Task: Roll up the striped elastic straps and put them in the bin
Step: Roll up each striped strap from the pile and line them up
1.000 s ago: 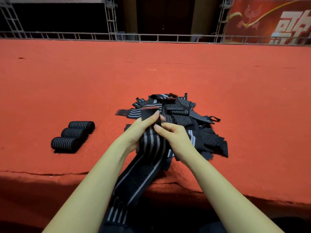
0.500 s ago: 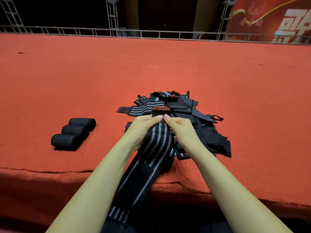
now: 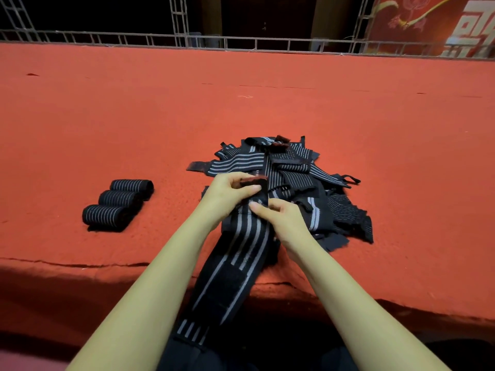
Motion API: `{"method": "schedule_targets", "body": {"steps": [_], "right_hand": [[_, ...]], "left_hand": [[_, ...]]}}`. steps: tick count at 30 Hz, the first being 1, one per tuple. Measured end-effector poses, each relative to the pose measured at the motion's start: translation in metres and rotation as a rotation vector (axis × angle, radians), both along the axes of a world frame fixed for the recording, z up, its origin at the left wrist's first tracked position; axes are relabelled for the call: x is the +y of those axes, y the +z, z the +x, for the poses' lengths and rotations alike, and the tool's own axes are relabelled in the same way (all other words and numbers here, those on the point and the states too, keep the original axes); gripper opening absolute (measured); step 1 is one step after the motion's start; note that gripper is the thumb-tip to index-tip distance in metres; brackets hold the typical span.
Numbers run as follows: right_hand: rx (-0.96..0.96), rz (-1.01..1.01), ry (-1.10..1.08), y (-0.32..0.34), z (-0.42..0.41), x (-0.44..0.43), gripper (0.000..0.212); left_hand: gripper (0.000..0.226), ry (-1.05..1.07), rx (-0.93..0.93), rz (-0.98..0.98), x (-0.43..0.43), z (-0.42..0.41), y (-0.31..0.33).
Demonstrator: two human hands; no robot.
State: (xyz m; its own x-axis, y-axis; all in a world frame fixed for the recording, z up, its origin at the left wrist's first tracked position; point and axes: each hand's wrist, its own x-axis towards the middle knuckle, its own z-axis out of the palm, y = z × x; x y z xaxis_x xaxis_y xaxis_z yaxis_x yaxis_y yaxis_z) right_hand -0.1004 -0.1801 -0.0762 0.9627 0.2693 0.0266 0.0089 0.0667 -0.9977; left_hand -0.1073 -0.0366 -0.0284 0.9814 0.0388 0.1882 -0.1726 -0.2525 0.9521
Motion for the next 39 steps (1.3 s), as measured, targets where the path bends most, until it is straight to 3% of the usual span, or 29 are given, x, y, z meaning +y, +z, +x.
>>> {"method": "schedule_targets", "body": {"steps": [4,6,10,15,20,25,30,34,39], "right_hand": [[0.019,0.016,-0.038,-0.009,0.004,0.009,0.022],[0.006,-0.049,-0.026,-0.020,0.005,0.012,0.007],[-0.004,-0.119,-0.031,-0.041,0.004,0.007,0.015],[-0.022,-0.171,0.015,-0.052,0.005,-0.003,0.022],[0.073,0.044,0.030,-0.055,0.003,0.001,0.029],[-0.128,-0.244,-0.068,-0.054,-0.004,0.005,0.015],[-0.151,-0.171,-0.034,-0.054,-0.005,0.007,0.022],[-0.071,-0.033,-0.054,-0.055,-0.004,0.005,0.011],[-0.009,0.036,-0.052,-0.056,-0.005,0.002,0.025]], "left_hand": [[0.037,0.032,0.088,-0.111,0.009,-0.003,-0.014],[0.033,0.043,0.099,-0.109,0.010,-0.004,-0.028],[0.008,0.070,0.055,0.055,0.006,-0.002,-0.059],[0.020,0.051,0.213,-0.039,0.003,-0.006,-0.076],[0.009,0.027,0.193,0.005,0.009,-0.008,-0.082],[0.013,0.053,0.176,0.034,0.010,-0.015,-0.085],[0.028,-0.091,0.180,-0.141,0.020,-0.025,-0.086],[0.038,-0.107,0.149,-0.170,0.022,-0.029,-0.086],[0.046,-0.066,0.071,-0.083,0.017,-0.032,-0.080]]}}
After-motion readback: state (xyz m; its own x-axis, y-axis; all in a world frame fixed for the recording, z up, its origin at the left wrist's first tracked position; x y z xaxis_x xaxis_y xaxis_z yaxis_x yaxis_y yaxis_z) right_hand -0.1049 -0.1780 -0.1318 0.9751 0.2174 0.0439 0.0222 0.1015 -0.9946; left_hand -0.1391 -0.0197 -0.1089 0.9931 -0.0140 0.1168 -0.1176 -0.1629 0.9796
